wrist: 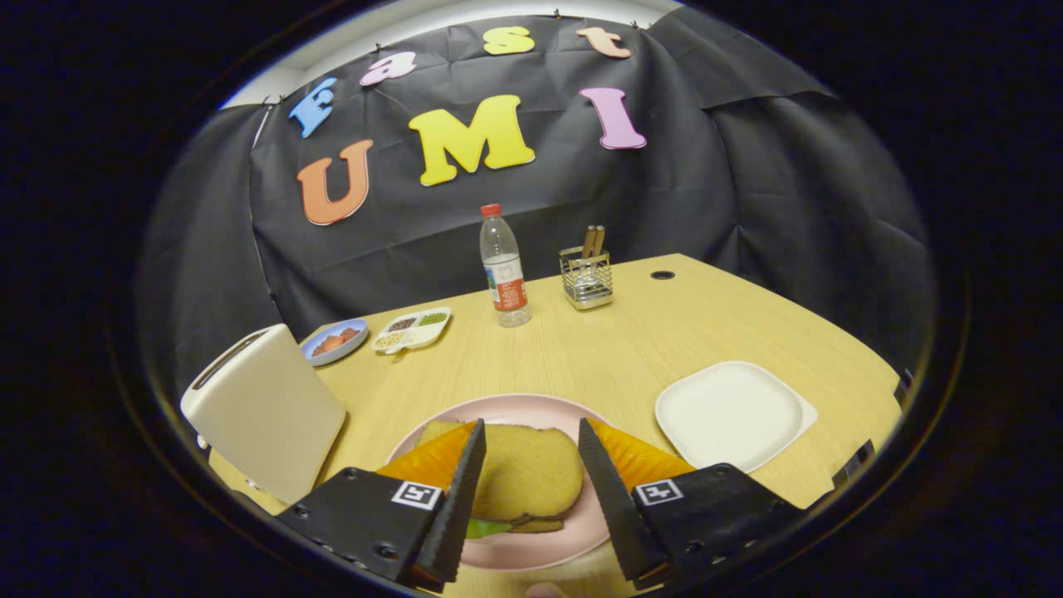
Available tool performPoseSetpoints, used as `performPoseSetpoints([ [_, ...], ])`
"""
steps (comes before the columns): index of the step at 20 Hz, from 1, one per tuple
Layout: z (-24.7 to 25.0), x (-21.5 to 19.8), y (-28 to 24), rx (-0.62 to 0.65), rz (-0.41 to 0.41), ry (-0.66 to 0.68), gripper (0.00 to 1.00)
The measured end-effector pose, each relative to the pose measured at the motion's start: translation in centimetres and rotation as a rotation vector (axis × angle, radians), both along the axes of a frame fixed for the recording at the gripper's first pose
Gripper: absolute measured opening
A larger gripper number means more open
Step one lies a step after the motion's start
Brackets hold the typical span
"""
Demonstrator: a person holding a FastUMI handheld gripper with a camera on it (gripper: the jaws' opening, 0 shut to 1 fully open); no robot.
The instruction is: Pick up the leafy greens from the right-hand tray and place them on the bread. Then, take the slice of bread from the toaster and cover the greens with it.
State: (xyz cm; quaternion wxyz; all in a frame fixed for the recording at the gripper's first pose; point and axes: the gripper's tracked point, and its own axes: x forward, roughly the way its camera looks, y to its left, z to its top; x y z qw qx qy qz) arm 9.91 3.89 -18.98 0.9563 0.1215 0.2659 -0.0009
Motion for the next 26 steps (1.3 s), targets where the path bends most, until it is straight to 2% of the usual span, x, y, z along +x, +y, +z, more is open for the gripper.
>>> performPoseSetpoints([
  [3,2.6,0.2,-1.0,-0.008,0.013,-0.079,0.74],
  [6,6.7,-0.4,-3.6,-0.078,0.008,-0.202,0.97],
  [12,15.6,-4.2,-9.9,-0.163,-0.010,-0.415,0.96],
  [14,17.9,-5.8,-13.0,-0.218,-0.047,-0.475,0.95],
  [21,22.7,-11.5,-19.4,-0.288,-0.120,-0.530,0.95],
  [26,25.0,-15.8,-20.4,-0.315,-0.122,-0.556,0.95],
])
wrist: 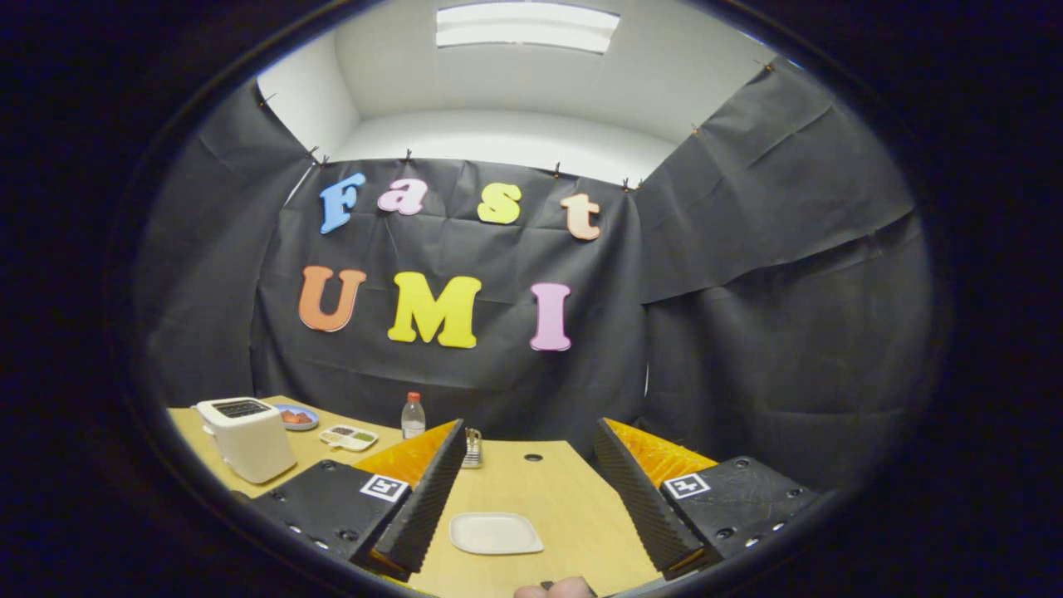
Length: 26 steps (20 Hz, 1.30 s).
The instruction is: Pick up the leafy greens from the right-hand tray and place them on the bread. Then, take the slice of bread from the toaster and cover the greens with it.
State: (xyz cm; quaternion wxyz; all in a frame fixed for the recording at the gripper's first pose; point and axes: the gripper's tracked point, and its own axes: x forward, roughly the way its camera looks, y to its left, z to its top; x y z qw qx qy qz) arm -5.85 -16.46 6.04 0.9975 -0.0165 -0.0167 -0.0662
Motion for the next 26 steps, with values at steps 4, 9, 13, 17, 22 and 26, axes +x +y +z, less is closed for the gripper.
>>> performPoseSetpoints([
  [4,1.0,-3.8,-1.7,-0.020,-0.029,-0.046,0.95],
  [9,-0.2,-5.4,-2.3,0.012,-0.063,-0.012,0.95],
  [13,-0.3,-5.0,-1.8,-0.013,-0.056,-0.001,0.95],
  [17,-0.7,-4.3,-1.7,-0.006,-0.054,0.009,0.95],
  [22,-1.3,-3.9,-2.0,0.023,-0.056,0.023,0.95],
  [26,-1.2,-4.1,-2.3,0.031,-0.066,0.018,0.95],
])
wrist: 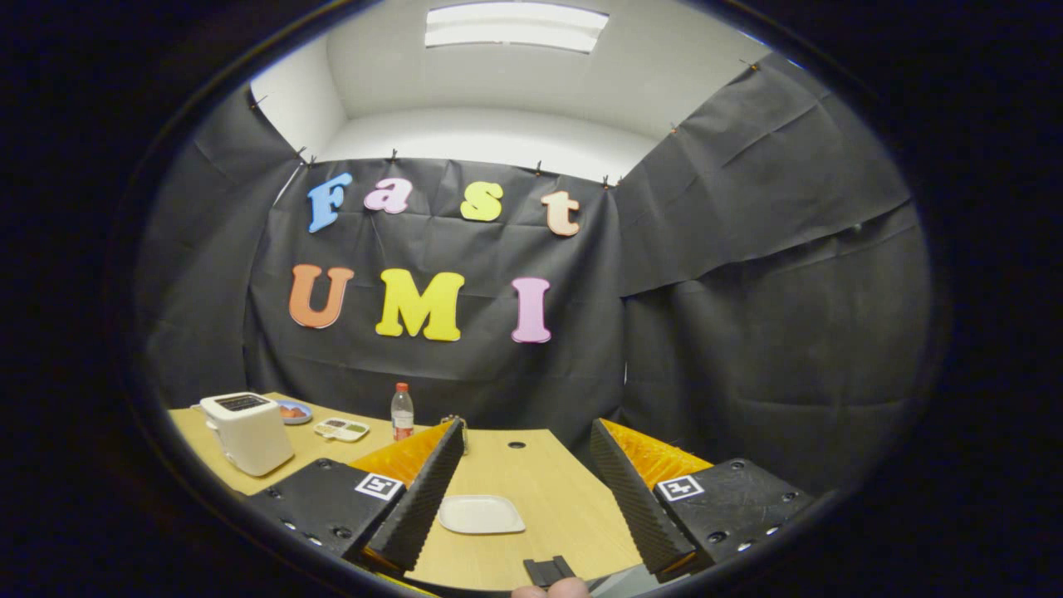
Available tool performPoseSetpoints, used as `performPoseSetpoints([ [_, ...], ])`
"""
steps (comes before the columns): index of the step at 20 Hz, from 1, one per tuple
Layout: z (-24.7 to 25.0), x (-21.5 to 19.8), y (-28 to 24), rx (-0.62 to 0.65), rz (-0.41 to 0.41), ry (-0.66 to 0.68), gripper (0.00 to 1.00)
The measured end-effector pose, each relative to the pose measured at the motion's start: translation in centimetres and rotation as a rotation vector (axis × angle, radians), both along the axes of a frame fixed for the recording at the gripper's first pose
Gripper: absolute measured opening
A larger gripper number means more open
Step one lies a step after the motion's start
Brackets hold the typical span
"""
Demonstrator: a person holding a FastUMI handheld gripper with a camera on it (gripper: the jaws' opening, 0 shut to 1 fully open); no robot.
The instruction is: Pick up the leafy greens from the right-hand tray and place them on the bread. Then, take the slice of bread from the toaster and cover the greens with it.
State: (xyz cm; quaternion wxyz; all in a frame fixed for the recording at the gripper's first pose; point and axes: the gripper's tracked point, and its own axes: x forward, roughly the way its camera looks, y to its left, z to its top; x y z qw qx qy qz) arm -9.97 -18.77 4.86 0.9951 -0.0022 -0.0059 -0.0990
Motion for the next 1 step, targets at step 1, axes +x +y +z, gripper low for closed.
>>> performPoseSetpoints([
  [1,0.04,0.05,-0.09,-0.001,-0.004,-0.002,0.95],
])
